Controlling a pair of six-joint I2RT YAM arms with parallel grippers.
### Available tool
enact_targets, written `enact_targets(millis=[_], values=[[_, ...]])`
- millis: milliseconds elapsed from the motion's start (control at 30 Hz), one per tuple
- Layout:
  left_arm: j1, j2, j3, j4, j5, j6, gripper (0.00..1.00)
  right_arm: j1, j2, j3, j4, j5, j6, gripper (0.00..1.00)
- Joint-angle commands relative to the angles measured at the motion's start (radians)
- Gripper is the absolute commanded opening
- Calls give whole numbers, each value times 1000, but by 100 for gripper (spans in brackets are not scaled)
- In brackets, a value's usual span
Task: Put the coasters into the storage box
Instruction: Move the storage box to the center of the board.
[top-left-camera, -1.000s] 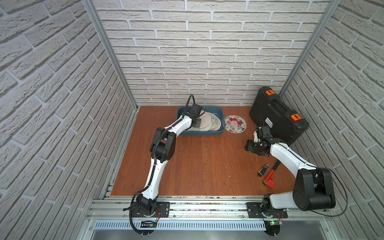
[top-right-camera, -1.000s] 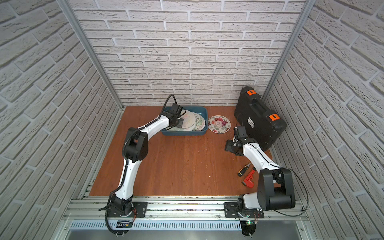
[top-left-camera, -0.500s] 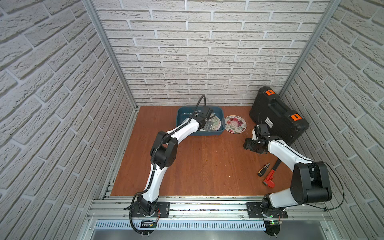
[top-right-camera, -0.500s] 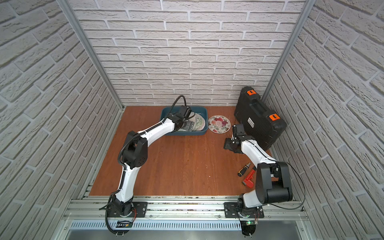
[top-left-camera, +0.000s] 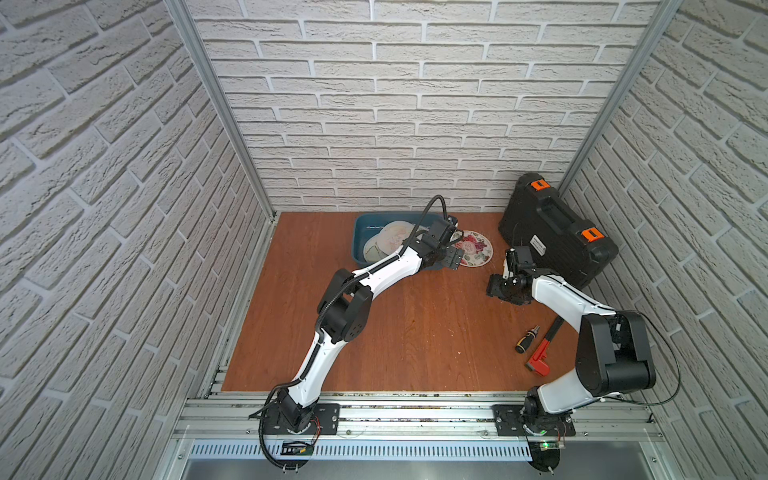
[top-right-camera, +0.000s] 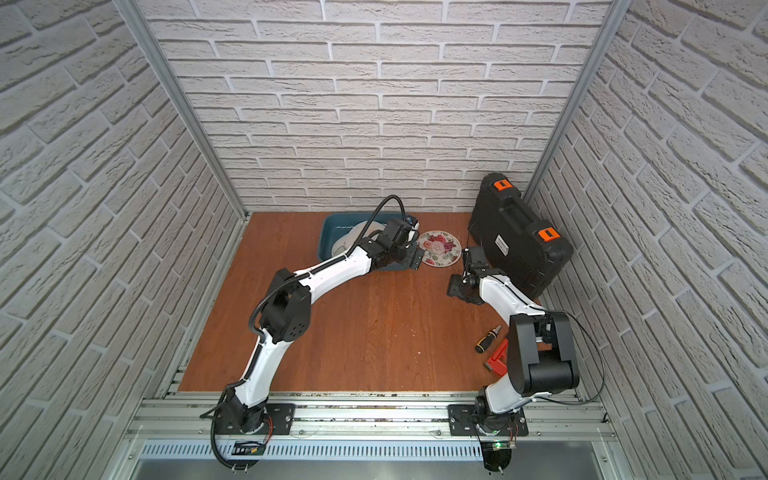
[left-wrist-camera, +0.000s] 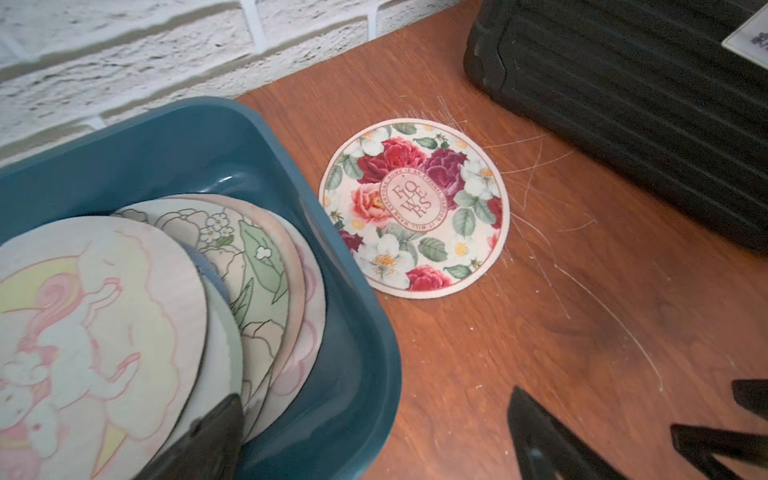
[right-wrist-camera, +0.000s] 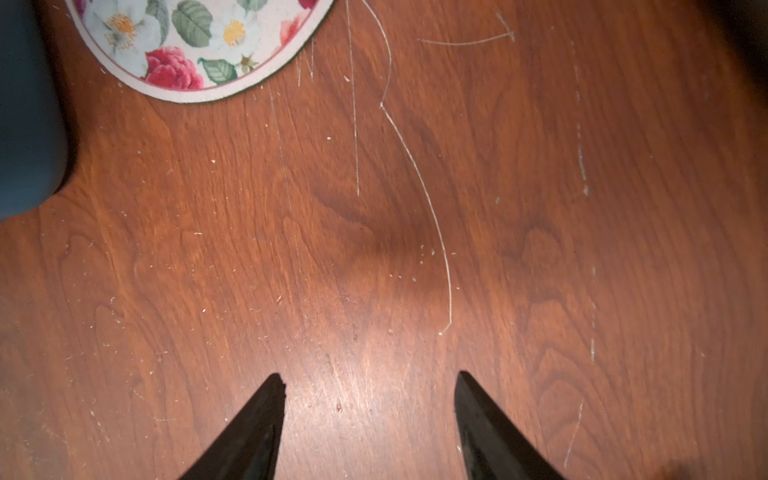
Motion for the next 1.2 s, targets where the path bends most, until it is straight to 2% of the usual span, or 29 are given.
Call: enact_targets(millis=[0, 333, 500, 633, 733, 800, 967, 1167], values=[[0, 83, 70, 22, 75, -24, 98, 6, 2, 5, 19, 38, 6, 66], [-1, 200, 197, 83, 168, -23, 98, -6, 60, 49, 18, 60, 4, 65], [-1, 241, 262, -3, 93, -8, 97, -6, 82, 67, 25, 43, 2, 64], [4, 258, 284, -95, 29, 3, 90, -6, 77, 70, 28, 39, 1, 64], [7, 256, 277, -130, -2, 10, 79, -6, 67, 70, 28, 33, 1, 63], [10, 253, 272, -148, -17, 12, 68, -6, 57, 66, 28, 32, 1, 63], [10, 256, 266, -196, -47, 25, 54, -6, 28, 59, 22, 35, -1, 63], [11, 227, 217, -228, -109, 29, 20, -7, 11, 57, 21, 32, -1, 63]])
